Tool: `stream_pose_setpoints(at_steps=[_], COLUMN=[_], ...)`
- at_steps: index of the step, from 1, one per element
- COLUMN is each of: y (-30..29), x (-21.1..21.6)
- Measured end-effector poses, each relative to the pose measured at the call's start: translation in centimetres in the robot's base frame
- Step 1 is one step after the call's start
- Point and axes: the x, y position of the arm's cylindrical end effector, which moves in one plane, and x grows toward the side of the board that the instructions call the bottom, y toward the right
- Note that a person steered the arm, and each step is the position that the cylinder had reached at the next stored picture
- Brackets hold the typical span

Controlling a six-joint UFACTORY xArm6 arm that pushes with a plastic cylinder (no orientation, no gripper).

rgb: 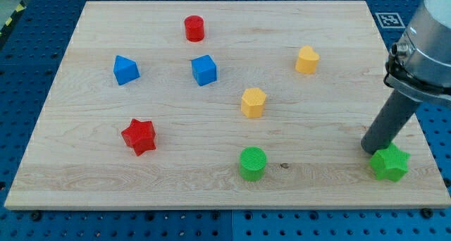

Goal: Push the green circle into the green star

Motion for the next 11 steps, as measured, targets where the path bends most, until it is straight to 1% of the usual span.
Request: stream_pose_setpoints(at_steps=[1, 2, 3, 4, 5, 6, 7, 8, 9, 10, 11], y=[-1.3, -7.4, -8.4, -12.7, -16.0, -18.0, -18.2, -22.3, -25.1, -25.1, -24.2], x=[0.9, 1.3, 1.3, 1.3, -0.2, -3.3, -3.4, -3.5, -2.9, -2.9, 0.1])
